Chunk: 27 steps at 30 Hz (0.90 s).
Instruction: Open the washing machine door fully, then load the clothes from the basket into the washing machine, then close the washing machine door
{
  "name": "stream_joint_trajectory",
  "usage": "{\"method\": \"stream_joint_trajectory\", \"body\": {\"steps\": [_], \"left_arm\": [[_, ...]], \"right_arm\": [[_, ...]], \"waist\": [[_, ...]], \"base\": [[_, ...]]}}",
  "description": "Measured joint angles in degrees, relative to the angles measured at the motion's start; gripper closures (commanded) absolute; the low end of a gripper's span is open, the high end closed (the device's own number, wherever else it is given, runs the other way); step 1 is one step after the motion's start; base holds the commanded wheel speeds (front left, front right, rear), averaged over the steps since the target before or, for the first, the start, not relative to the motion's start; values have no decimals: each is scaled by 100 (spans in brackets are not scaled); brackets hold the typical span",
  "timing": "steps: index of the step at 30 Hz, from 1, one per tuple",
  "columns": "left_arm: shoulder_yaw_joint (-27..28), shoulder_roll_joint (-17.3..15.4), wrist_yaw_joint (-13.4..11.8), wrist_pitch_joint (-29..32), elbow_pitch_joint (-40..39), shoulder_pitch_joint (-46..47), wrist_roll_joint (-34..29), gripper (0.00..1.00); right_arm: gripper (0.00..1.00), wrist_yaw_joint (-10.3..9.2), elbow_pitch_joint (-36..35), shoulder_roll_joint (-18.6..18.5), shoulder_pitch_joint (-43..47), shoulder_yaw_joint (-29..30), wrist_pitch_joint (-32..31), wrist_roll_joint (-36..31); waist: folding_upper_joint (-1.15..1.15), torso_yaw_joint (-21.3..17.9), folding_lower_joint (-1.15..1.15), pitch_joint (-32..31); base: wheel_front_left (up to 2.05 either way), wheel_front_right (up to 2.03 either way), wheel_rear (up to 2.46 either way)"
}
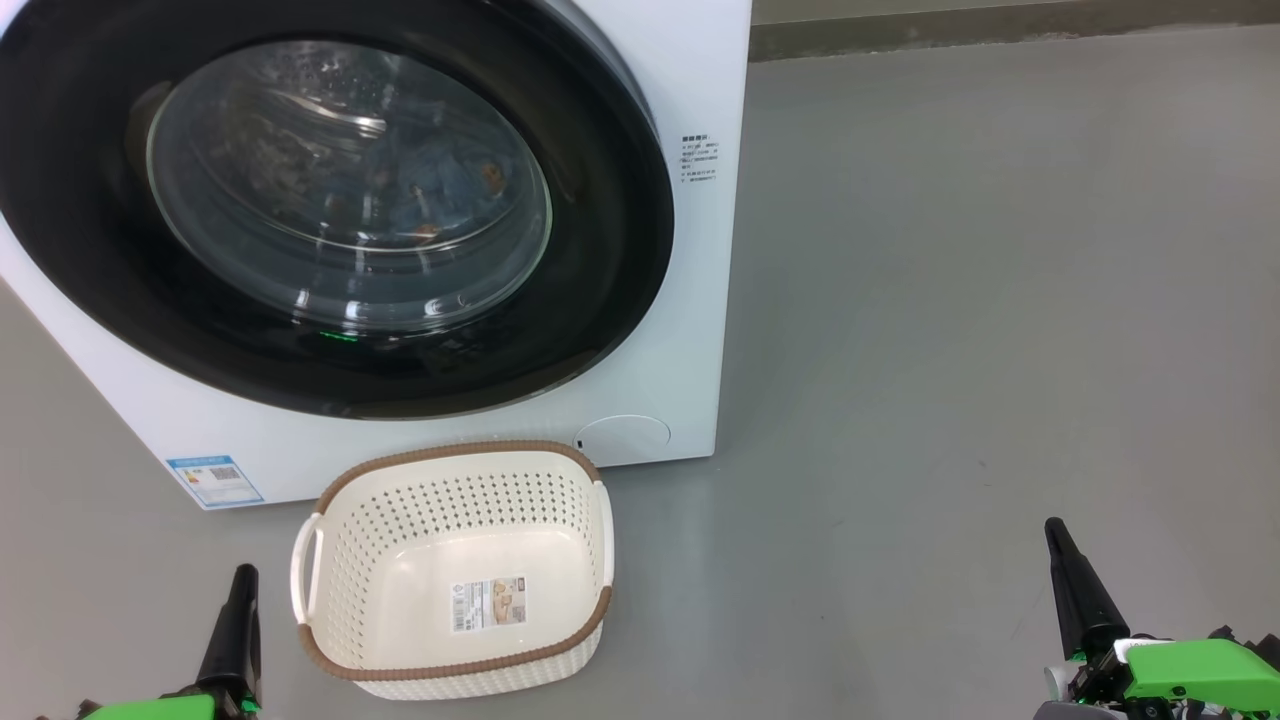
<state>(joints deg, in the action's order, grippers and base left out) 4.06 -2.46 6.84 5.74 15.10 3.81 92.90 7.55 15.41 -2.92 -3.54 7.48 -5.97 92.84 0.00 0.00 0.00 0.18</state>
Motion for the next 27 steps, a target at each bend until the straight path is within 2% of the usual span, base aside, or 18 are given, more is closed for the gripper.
{"method": "stream_joint_trajectory", "body": {"steps": [27], "left_arm": [[19,25,0,25,1,1,-2,100]], "right_arm": [[100,0,1,13,0,15,0,-19]], "waist": [[0,0,0,0]], "base": [[0,0,0]]}}
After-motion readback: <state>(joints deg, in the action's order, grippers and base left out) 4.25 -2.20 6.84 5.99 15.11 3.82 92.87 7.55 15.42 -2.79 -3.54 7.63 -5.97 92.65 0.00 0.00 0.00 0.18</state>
